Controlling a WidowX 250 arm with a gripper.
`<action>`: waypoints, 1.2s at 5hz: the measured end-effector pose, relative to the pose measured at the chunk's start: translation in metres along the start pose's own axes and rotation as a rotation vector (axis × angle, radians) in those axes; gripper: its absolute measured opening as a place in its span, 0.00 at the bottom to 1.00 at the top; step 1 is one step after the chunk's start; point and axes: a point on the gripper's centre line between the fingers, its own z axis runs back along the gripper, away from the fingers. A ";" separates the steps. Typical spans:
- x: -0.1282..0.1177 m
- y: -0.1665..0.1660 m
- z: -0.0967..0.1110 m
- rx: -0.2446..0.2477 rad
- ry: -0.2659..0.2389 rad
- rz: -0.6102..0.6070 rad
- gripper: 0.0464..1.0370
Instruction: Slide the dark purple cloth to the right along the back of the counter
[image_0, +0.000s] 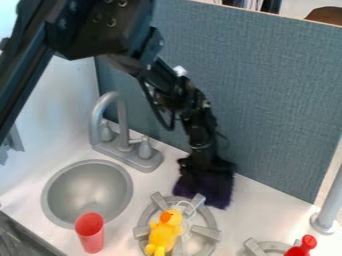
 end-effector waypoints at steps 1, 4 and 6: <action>-0.006 -0.024 -0.002 -0.016 0.032 -0.086 0.96; -0.007 -0.038 -0.007 -0.041 0.037 -0.147 0.96; -0.031 -0.038 0.021 -0.046 0.023 -0.179 0.96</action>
